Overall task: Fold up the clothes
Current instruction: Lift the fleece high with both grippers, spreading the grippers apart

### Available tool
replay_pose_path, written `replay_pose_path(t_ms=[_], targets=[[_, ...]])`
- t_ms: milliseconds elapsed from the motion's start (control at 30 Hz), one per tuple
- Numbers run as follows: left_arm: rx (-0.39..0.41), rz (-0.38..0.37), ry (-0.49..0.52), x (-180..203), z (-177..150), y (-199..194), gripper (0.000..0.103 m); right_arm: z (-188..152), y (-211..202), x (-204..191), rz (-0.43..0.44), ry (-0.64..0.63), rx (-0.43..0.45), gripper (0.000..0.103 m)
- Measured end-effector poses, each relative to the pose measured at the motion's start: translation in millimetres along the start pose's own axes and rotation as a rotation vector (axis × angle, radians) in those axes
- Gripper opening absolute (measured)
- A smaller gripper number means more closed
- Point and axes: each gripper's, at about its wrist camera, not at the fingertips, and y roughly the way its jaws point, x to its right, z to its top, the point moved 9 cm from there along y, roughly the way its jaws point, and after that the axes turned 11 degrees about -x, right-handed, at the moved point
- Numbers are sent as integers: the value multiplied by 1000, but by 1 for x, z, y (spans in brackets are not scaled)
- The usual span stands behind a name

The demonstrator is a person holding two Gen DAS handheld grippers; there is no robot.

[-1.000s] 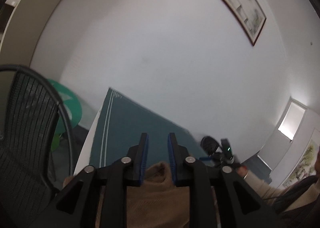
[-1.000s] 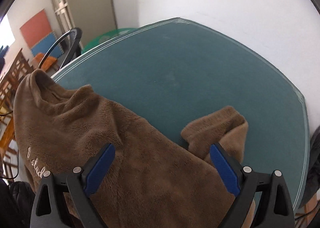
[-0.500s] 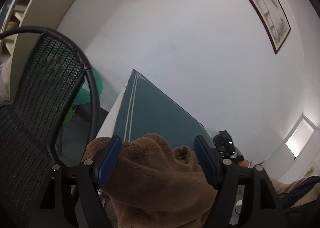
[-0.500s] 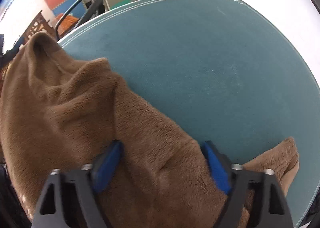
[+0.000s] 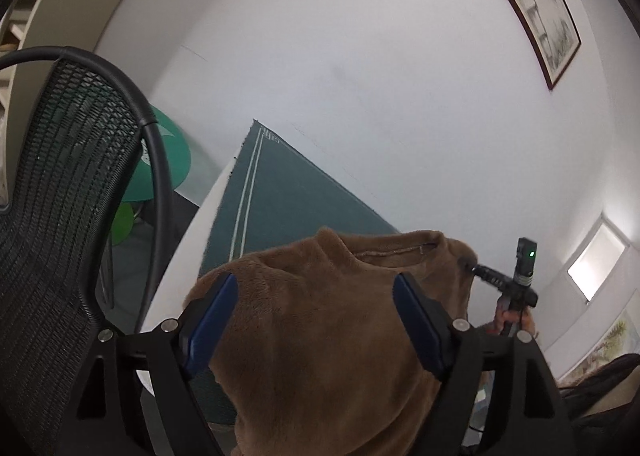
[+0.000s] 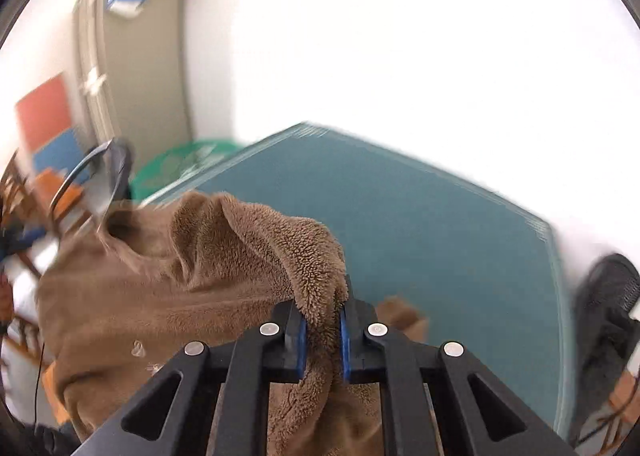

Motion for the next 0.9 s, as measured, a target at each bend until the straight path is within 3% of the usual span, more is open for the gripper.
replay_pose_path(t_ms=[100, 200, 400, 500, 667, 800, 900], targets=[[-44, 39, 38, 6, -1, 16, 85, -11, -11, 18, -58, 42, 25, 13], [-95, 103, 81, 7, 0, 30, 86, -24, -1, 22, -60, 65, 6, 13], [-254, 297, 318, 3, 10, 66, 86, -27, -5, 23, -33, 109, 41, 13], [-367, 282, 407, 1, 9, 91, 87, -27, -27, 21, -45, 114, 103, 13], [-533, 230, 466, -6, 1, 132, 86, -15, -70, 1, -78, 82, 252, 13], [-625, 204, 484, -8, -11, 153, 86, -12, -110, -19, -123, 18, 382, 13], [-646, 238, 548, -5, -15, 158, 86, -10, -140, -36, -156, -30, 479, 13]])
